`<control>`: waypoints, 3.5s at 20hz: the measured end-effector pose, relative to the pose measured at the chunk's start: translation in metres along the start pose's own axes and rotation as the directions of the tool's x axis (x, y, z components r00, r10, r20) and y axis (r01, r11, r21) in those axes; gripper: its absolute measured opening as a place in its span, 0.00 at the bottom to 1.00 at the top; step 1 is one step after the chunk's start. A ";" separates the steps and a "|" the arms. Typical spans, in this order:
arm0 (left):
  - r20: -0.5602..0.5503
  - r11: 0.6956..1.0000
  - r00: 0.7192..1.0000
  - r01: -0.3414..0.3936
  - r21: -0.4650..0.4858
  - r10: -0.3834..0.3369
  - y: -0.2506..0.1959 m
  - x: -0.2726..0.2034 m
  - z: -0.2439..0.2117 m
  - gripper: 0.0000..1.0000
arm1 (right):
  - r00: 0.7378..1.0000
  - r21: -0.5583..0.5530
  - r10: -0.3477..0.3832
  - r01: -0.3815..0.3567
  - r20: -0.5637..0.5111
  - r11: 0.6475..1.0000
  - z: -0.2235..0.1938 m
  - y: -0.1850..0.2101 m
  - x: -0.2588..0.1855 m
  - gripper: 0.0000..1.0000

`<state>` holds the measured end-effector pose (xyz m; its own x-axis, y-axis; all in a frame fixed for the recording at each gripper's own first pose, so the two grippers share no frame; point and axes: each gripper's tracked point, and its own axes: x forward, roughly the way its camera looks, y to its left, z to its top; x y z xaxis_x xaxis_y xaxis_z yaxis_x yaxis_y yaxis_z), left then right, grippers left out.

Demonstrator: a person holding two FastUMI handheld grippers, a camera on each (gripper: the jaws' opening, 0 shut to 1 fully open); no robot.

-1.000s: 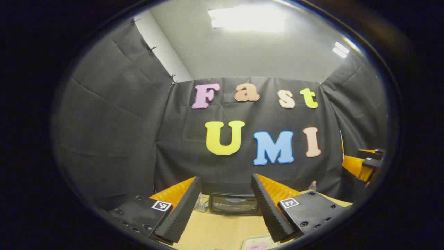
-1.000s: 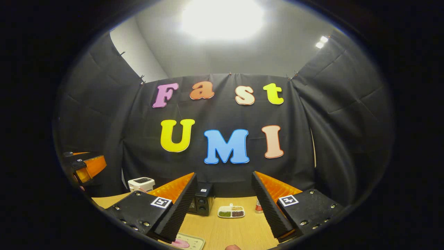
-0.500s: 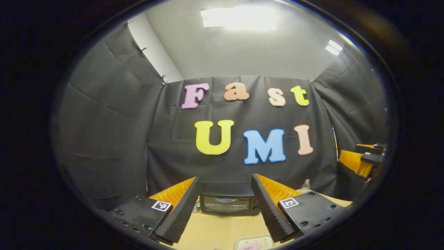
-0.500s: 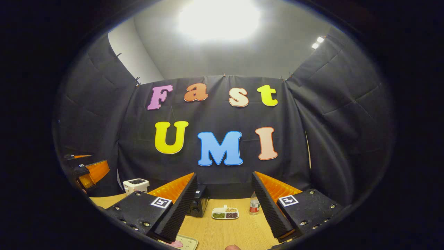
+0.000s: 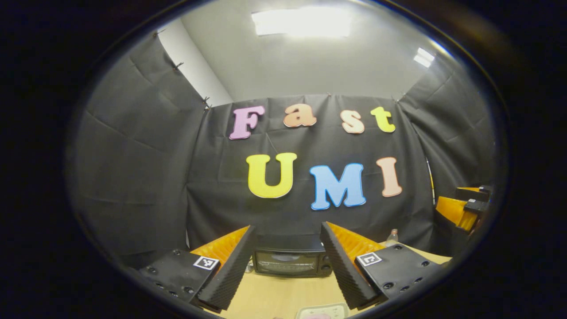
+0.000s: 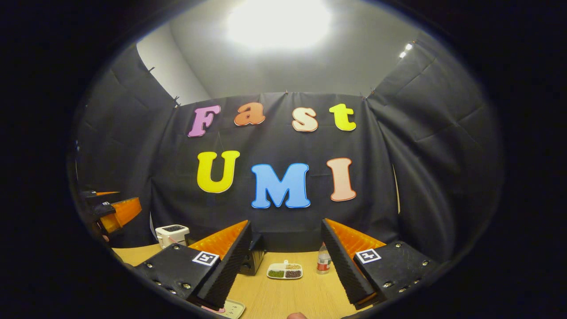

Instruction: Open the electric oven with the left hand, put the food in, and close the electric oven.

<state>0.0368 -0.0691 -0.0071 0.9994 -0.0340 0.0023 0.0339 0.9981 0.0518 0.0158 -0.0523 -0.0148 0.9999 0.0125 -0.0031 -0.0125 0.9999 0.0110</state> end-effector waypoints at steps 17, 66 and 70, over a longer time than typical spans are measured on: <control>-0.046 0.999 0.998 0.048 0.008 -0.048 0.037 0.177 -0.065 0.97 | 0.997 -0.016 -0.065 0.065 -0.046 0.998 -0.031 0.015 0.063 0.96; -0.442 0.973 0.870 0.228 -0.036 -0.220 0.004 0.274 -0.344 1.00 | 0.918 -0.134 -0.364 0.346 -0.159 0.929 -0.077 0.018 0.088 0.96; -0.455 0.973 0.863 0.230 -0.036 -0.220 0.006 0.256 -0.351 0.98 | 0.923 -0.140 -0.348 0.328 -0.162 0.934 -0.077 0.019 0.083 0.96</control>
<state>0.2946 -0.0537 -0.3567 0.8565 -0.2259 -0.4641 0.2626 0.9648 0.0150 0.0983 -0.0313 -0.0915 0.9269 -0.3351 -0.1691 0.3160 0.9398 -0.1303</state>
